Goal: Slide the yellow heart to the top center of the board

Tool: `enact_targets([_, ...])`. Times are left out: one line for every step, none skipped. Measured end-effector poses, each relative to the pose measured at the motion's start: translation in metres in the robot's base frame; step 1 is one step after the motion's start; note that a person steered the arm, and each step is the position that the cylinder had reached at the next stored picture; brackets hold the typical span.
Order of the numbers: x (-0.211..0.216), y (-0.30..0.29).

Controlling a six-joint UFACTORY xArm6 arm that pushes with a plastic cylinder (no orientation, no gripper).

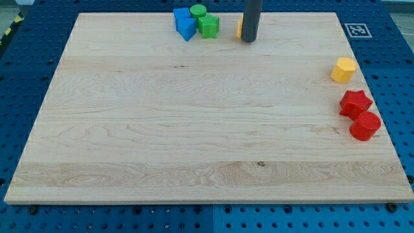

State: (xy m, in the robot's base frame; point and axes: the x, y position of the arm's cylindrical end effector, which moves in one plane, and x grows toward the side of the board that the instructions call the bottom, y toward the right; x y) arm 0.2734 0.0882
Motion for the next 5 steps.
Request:
enact_targets([0.0,0.019])
enact_targets([0.0,0.044])
enact_targets([-0.003,0.033])
enact_targets([-0.021,-0.005])
enact_targets([-0.037,-0.007])
